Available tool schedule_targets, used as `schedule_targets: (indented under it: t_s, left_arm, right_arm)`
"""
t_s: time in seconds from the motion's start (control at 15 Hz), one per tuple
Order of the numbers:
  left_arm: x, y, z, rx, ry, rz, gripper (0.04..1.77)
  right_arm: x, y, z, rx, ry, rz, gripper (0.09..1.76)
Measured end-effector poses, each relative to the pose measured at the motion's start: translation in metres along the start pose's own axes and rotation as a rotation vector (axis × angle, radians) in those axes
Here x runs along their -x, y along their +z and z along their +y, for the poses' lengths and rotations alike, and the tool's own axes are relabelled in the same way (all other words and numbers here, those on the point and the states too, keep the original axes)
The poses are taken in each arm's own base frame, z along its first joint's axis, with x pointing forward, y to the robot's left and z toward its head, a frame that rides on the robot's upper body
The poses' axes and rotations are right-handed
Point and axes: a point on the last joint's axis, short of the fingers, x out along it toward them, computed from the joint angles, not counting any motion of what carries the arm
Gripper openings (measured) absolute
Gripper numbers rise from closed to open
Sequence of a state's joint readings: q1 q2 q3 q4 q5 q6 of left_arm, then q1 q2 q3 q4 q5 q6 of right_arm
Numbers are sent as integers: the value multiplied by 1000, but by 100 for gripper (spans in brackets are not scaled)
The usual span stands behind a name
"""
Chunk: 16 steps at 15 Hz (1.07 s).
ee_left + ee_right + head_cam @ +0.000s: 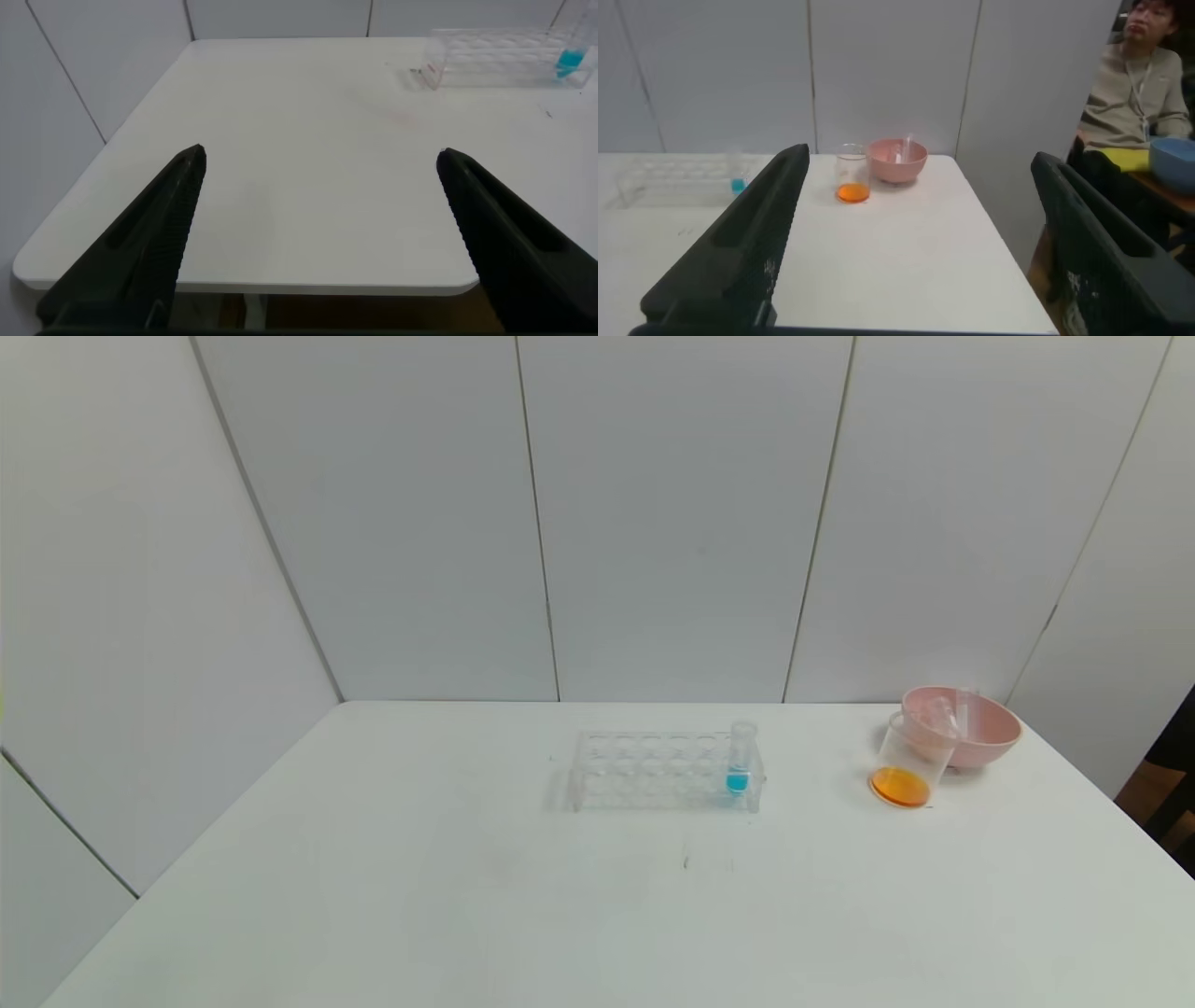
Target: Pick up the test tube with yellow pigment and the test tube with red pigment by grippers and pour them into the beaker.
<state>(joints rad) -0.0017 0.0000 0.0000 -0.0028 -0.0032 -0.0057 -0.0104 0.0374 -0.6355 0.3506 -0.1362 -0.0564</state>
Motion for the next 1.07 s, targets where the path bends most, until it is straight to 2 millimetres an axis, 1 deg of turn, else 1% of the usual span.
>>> schedule_targets:
  t_s: [0.2, 0.47, 0.53, 0.87, 0.93, 1.07]
  left_arm:
    - [0, 0, 0, 0, 0, 0, 176]
    - [0, 0, 0, 0, 0, 0, 176]
    - [0, 0, 0, 0, 0, 0, 176]
    - [0, 0, 0, 0, 0, 0, 176]
    - [0, 0, 0, 0, 0, 0, 176]
    - [0, 0, 0, 0, 0, 0, 176]
  right_arm:
    - [-1, -12, 0, 2, -33, -7, 170]
    - [-18, -26, 3, -17, -37, -116, 170]
    - [-23, -34, 4, -17, -35, -128, 170]
    - [-43, -92, 12, 24, 30, -39, 171]
    - [-45, -104, 13, 46, 59, 8, 171]
    - [-45, -120, 15, 62, 80, 98, 171]
